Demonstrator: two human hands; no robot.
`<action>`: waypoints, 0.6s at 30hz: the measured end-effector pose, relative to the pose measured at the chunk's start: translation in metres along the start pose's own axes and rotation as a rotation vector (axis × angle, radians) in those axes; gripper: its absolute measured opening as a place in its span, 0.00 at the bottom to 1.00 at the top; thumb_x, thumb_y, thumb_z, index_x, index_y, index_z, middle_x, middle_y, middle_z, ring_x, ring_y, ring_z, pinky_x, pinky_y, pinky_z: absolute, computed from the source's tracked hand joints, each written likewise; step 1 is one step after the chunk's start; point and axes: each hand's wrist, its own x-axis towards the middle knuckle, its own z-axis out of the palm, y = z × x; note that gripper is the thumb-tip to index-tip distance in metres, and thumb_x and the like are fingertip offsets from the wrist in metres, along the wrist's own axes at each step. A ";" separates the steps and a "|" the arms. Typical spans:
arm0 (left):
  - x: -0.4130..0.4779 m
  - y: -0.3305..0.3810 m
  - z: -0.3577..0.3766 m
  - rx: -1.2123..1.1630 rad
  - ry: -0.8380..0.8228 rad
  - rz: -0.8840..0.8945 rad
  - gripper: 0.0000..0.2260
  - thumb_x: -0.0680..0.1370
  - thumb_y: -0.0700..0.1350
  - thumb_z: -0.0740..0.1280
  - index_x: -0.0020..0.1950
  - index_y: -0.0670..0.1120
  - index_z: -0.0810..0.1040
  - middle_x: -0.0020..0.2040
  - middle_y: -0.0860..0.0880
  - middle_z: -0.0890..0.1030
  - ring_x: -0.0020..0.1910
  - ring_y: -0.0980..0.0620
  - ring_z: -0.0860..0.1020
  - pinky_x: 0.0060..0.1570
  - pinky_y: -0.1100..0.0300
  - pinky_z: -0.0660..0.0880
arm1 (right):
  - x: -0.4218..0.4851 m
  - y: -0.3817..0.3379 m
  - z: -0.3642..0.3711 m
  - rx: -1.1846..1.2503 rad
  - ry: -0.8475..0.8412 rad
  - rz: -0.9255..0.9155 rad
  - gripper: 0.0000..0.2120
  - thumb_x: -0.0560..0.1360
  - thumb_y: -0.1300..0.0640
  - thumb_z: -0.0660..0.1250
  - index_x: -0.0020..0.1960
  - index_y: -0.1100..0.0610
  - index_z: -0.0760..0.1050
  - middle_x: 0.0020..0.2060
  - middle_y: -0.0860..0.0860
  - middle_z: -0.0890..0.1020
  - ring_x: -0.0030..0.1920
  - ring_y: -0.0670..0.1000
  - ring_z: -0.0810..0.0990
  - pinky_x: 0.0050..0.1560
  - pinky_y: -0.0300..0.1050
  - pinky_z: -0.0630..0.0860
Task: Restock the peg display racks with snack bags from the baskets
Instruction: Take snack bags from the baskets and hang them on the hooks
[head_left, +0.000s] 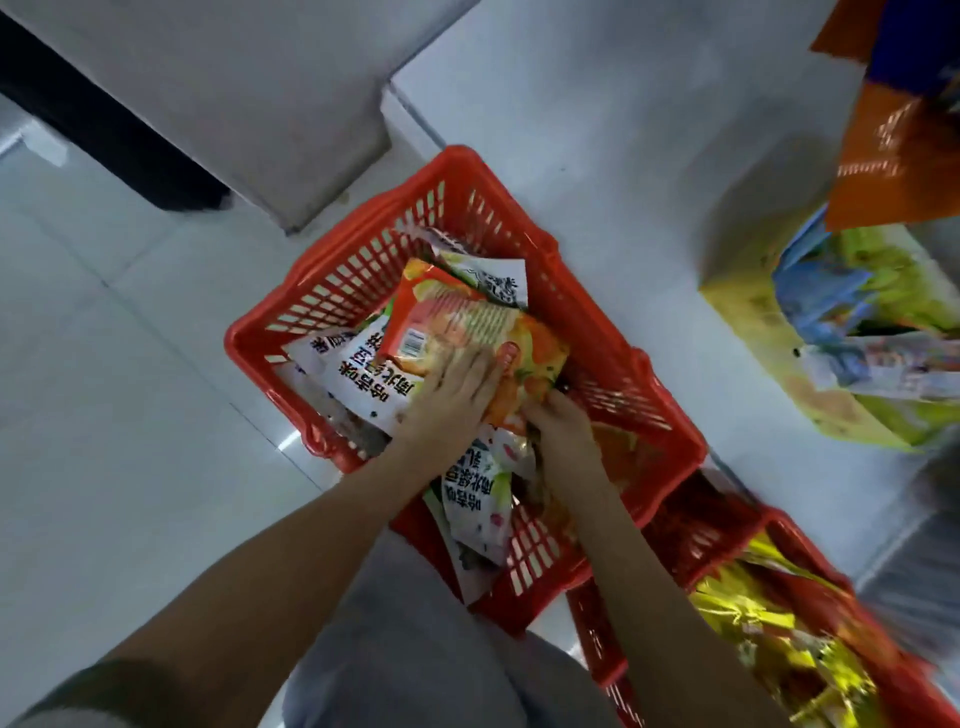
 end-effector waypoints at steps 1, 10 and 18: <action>0.002 0.000 0.000 -0.009 0.075 0.002 0.25 0.79 0.50 0.56 0.74 0.40 0.66 0.72 0.42 0.69 0.72 0.43 0.67 0.73 0.46 0.56 | -0.006 0.001 0.001 -0.036 -0.046 -0.044 0.11 0.78 0.56 0.65 0.54 0.63 0.77 0.53 0.58 0.82 0.54 0.58 0.80 0.56 0.55 0.79; -0.039 0.001 -0.026 -0.206 0.197 0.085 0.20 0.74 0.43 0.65 0.66 0.40 0.76 0.64 0.40 0.77 0.65 0.39 0.74 0.68 0.42 0.65 | -0.059 0.057 -0.065 -1.403 0.401 -0.076 0.35 0.78 0.46 0.59 0.78 0.54 0.47 0.77 0.56 0.54 0.77 0.58 0.46 0.73 0.62 0.42; -0.060 -0.001 0.011 -0.121 -0.085 0.032 0.29 0.79 0.45 0.57 0.79 0.47 0.50 0.79 0.43 0.49 0.78 0.43 0.45 0.73 0.48 0.34 | -0.030 0.083 -0.054 -1.590 0.176 -0.100 0.41 0.77 0.44 0.60 0.77 0.50 0.35 0.76 0.58 0.55 0.77 0.61 0.47 0.71 0.65 0.36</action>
